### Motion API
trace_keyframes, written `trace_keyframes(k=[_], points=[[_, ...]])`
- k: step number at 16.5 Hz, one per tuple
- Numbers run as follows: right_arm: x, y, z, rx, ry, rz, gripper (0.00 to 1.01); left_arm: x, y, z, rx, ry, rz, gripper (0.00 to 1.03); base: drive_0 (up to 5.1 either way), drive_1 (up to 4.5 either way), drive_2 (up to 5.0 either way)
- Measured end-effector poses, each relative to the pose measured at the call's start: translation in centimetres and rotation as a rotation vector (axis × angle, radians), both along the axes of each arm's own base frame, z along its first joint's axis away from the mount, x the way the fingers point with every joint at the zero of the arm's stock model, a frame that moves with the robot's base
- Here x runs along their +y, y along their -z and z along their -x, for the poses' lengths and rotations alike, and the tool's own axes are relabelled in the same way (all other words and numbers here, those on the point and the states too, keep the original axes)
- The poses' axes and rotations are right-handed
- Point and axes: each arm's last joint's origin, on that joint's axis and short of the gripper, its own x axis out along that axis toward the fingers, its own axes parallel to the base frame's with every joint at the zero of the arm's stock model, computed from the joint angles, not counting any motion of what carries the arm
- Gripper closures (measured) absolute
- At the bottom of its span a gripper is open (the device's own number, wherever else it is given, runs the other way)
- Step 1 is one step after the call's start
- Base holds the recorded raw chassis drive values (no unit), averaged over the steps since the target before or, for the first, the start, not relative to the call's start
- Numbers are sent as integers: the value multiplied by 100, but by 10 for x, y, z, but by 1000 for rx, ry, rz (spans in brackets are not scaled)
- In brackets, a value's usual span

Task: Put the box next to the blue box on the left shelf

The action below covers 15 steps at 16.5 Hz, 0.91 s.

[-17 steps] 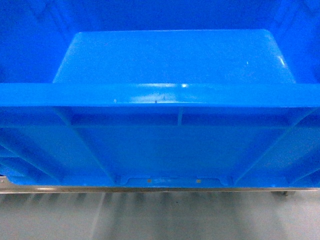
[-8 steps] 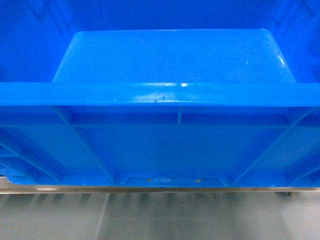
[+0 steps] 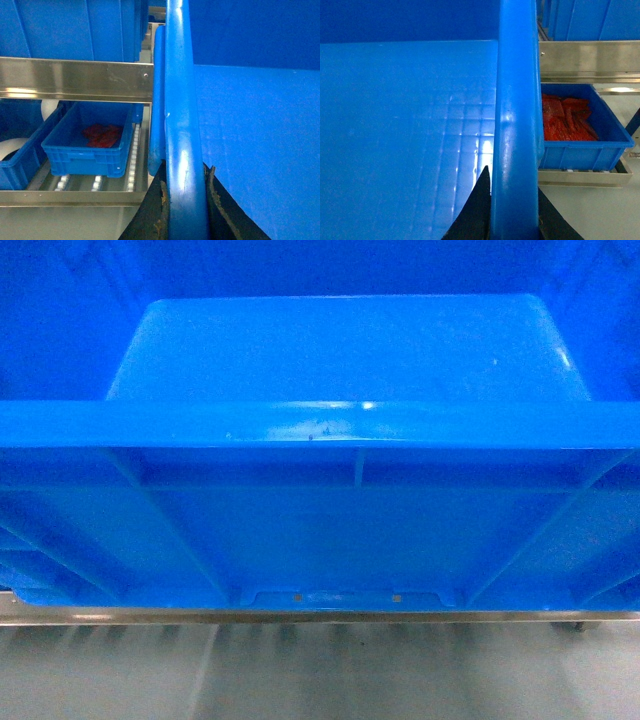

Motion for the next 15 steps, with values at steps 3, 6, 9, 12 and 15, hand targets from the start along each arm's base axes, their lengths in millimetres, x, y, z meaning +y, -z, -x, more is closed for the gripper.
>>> trace_keyframes(k=[3, 6, 9, 12, 15], points=[[0, 0, 0, 2, 0, 0, 93, 0, 0, 0, 2, 0, 0, 94, 0, 0, 0], [0, 0, 0, 5, 0, 1, 93, 0, 0, 0, 5, 0, -1, 94, 0, 0, 0], [0, 1, 0, 7, 0, 1, 93, 0, 1, 0, 6, 0, -1, 94, 0, 0, 0], [0, 1, 0, 6, 0, 1, 93, 0, 1, 0, 6, 1, 0, 94, 0, 0, 0], [0, 0, 0, 5, 1, 1, 93, 0, 0, 0, 4, 1, -1, 94, 0, 0, 0]])
